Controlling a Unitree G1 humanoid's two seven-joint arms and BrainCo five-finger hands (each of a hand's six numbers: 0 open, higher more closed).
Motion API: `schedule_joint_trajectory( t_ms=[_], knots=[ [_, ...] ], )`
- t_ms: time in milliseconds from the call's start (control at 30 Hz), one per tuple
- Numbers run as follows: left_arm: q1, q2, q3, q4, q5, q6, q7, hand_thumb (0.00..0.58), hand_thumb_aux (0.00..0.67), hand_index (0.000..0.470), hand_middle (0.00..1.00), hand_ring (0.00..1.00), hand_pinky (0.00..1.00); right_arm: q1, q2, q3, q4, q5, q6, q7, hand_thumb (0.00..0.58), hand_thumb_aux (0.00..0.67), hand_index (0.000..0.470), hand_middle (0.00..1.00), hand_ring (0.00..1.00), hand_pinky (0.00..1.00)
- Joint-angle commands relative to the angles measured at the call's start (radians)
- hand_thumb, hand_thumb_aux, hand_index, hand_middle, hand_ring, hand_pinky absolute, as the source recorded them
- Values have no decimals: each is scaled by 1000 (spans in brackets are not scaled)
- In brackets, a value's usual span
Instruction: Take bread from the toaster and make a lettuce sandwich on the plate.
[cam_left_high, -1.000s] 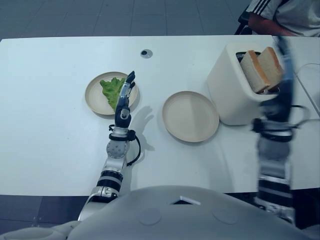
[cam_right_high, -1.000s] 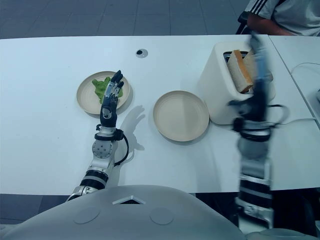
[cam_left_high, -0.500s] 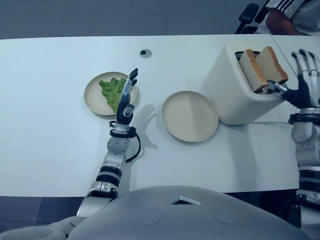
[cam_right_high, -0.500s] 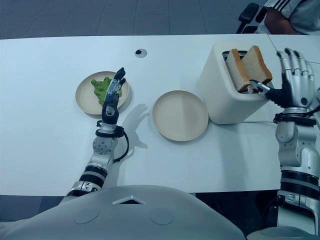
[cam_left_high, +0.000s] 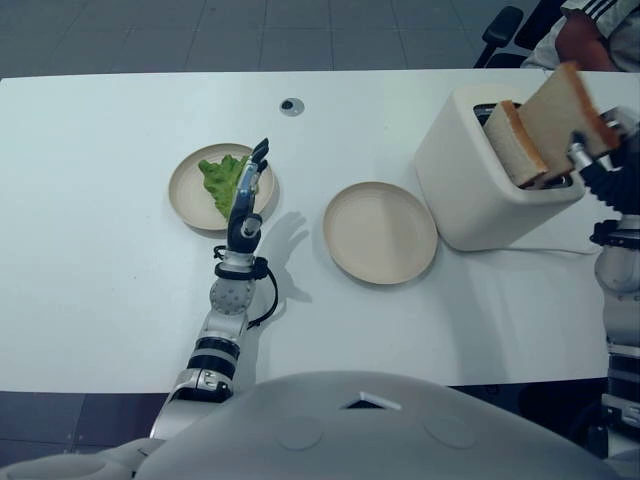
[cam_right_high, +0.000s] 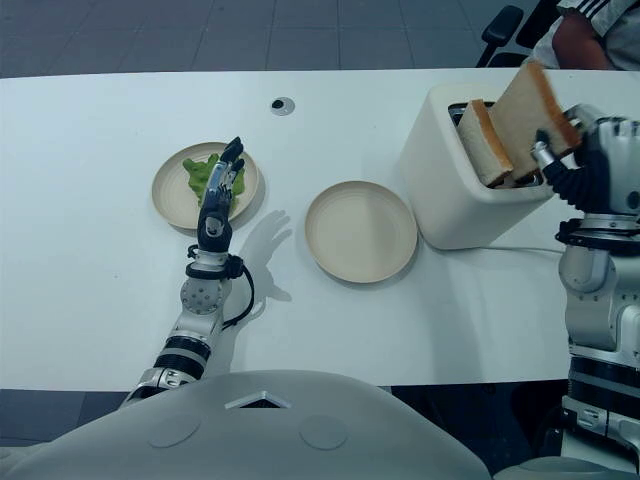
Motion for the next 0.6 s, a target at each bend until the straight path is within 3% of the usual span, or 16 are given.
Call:
schedule_joint_trajectory(
  t_ms=[33, 133, 200, 267, 433, 600],
  knots=[
    [19, 3, 2, 11, 15, 5, 9, 0, 0, 0, 0, 0, 0, -31, 120, 37, -176, 26, -155, -143, 580, 670, 470, 1000, 1000, 1000],
    [21, 5, 3, 7, 14, 4, 13, 0, 0, 0, 0, 0, 0, -23, 168, 246, -179, 168, -296, -53, 580, 670, 470, 1000, 1000, 1000],
    [23, 12, 8, 1, 14, 5, 13, 0, 0, 0, 0, 0, 0, -19, 162, 412, -126, 376, -338, 109, 580, 670, 470, 1000, 1000, 1000],
    [25, 23, 19, -6, 17, 6, 18, 0, 0, 0, 0, 0, 0, -24, 140, 507, -21, 458, -337, 256, 580, 670, 470, 1000, 1000, 1000],
    [10, 50, 55, -20, 37, 16, 41, 0, 0, 0, 0, 0, 0, -60, 88, 586, 264, 302, -328, 397, 580, 670, 470, 1000, 1000, 1000],
    [24, 127, 119, -85, 124, 45, 77, 0, 0, 0, 0, 0, 0, 13, 39, 603, 263, 299, -355, 495, 580, 670, 470, 1000, 1000, 1000]
  ],
)
